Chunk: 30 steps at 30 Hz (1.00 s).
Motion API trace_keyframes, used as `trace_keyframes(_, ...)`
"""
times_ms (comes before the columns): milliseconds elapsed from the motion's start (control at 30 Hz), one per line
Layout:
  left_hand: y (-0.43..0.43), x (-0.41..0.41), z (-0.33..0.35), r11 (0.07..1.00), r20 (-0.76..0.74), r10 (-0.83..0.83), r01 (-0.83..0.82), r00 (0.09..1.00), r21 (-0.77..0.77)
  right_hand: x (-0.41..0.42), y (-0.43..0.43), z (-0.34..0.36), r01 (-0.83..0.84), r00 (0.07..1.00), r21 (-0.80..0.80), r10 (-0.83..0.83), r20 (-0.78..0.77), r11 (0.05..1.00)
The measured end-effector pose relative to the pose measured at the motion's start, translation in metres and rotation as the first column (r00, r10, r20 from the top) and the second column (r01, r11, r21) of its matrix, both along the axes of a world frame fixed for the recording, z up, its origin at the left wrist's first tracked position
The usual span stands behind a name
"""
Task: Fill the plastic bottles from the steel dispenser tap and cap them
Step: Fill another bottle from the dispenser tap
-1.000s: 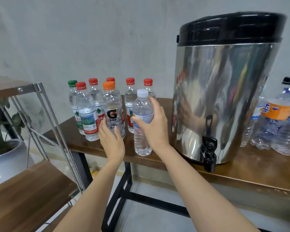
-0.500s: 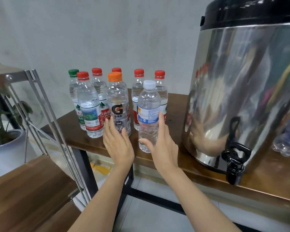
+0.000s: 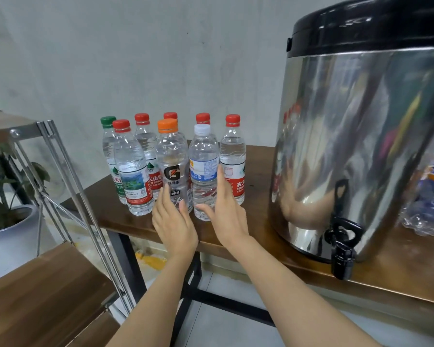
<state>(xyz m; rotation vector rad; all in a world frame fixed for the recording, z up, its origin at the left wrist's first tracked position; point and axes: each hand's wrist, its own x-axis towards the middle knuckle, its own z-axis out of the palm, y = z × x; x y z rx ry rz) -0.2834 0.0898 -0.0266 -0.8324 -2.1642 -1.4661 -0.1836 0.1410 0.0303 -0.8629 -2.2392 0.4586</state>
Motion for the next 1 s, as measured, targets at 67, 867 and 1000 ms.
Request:
trace_keyframes(67,-0.001,0.0,0.0,1.0,0.013,-0.001,0.001,1.0,-0.025,0.012,-0.003,-0.002,-0.045,0.999,-0.027,0.045,0.007,0.999)
trace_keyframes(867,-0.034,0.302,0.054,0.539,-0.203,-0.802,0.828,0.561,0.156,0.364,-0.045,-0.005,0.26,0.96,0.388,-0.193,-0.203,0.884)
trace_keyframes(1000,0.016,0.343,0.049,0.529,-0.19,-0.838,0.848,0.512,-0.047,0.412,-0.023,-0.007,0.407,0.913,0.351,-0.363,-0.186,0.844)
